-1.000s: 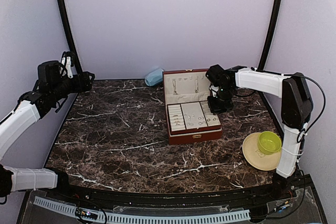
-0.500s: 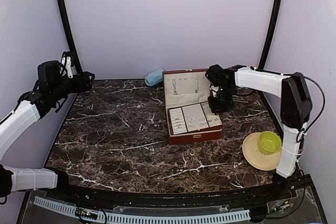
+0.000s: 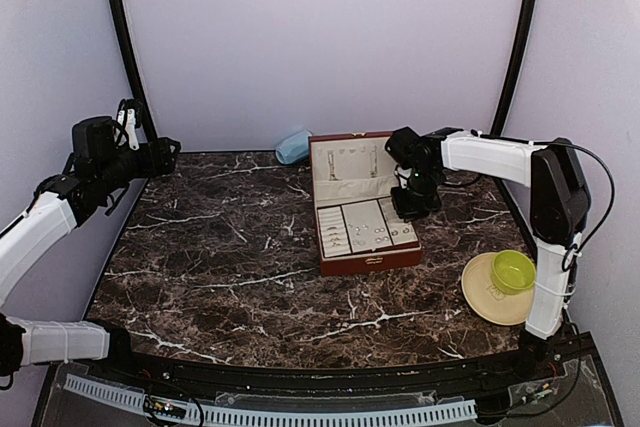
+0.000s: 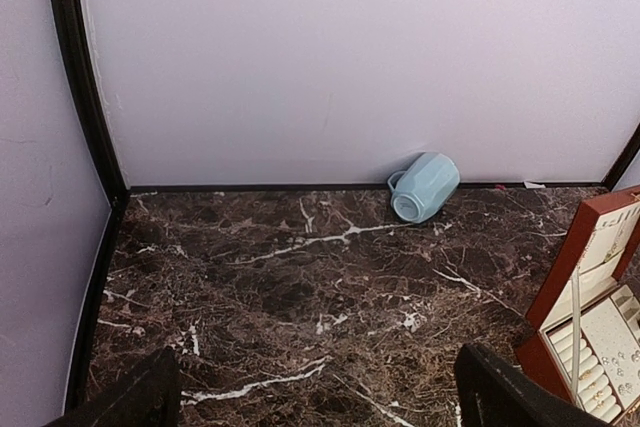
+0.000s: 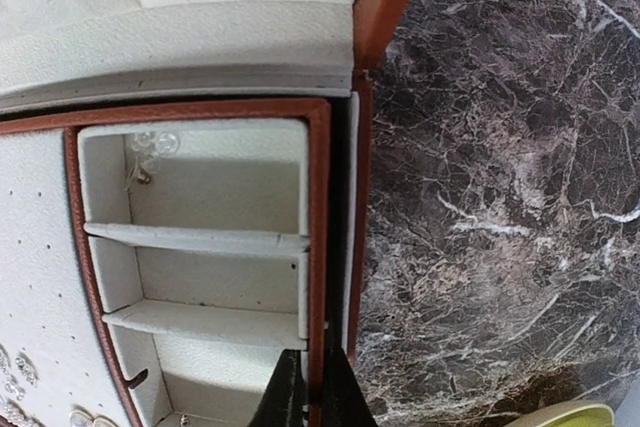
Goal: Organize the mixed jewelry
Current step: Place the compartment layer in the jewelry box.
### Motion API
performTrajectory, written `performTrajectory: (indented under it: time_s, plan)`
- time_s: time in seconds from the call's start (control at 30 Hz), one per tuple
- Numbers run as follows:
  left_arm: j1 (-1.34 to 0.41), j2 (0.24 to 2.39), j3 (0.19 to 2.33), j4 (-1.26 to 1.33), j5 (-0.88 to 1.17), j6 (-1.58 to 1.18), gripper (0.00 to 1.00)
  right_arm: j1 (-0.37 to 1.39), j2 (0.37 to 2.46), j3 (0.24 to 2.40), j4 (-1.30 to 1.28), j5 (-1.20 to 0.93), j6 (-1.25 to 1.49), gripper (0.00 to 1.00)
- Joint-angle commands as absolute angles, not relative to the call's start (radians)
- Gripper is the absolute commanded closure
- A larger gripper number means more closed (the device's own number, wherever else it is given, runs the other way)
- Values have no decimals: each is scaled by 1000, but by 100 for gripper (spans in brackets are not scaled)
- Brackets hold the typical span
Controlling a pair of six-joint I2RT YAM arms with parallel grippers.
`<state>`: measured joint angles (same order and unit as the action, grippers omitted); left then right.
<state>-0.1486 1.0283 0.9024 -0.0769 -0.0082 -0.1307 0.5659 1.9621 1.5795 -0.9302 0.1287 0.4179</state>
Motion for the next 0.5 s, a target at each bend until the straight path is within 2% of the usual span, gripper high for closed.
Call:
performTrajectory:
  time_s: [0.0, 0.07, 0.13, 0.47]
  plan:
    - [-144, 1003, 891, -61, -3, -120, 2, 589, 1956, 1569, -906, 88, 436, 86]
    - [-144, 1002, 891, -61, -3, -120, 2, 589, 1948, 1569, -908, 95, 437, 79]
    - [-144, 1002, 891, -61, -3, -120, 2, 589, 1942, 1571, -910, 102, 439, 67]
    - [-144, 1004, 888, -59, -3, -108, 2, 573, 1846, 1544, -909, 186, 443, 40]
